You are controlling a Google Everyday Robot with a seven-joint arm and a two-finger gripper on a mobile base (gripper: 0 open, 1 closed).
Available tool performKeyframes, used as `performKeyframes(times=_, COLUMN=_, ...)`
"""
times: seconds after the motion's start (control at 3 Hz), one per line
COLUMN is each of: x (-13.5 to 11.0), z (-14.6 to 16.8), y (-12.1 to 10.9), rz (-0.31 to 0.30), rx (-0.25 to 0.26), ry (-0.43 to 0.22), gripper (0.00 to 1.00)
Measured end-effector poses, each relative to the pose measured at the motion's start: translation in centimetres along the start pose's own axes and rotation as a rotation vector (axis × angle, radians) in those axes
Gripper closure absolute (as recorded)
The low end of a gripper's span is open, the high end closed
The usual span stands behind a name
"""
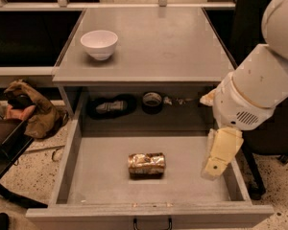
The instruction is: Pick orange can from top drawer and place on counter
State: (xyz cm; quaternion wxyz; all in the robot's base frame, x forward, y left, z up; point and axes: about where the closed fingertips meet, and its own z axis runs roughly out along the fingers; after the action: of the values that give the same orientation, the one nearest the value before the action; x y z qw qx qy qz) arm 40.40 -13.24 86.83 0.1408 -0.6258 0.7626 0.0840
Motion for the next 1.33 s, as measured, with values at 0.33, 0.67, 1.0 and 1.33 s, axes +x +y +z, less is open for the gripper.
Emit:
performKeyframes(times=0.33, x=0.0, z=6.6, y=0.6, rz=-0.02, rx=-0.054, ry=0.025, gripper=0.0)
performKeyframes(times=0.67, x=-0.4, z=15.8, y=2.1, rz=-0.029, rx=-0.115, ry=0.023, gripper=0.0)
performKeyframes(times=1.0, x=-2.6, z=22.3, y=0.8, rz=-0.03, rx=-0.088, ry=-0.015, gripper=0.0)
performKeyframes(times=1.33, x=-2.6, z=22.2, y=0.7, rz=-0.03, rx=-0.088, ry=-0.015, gripper=0.0)
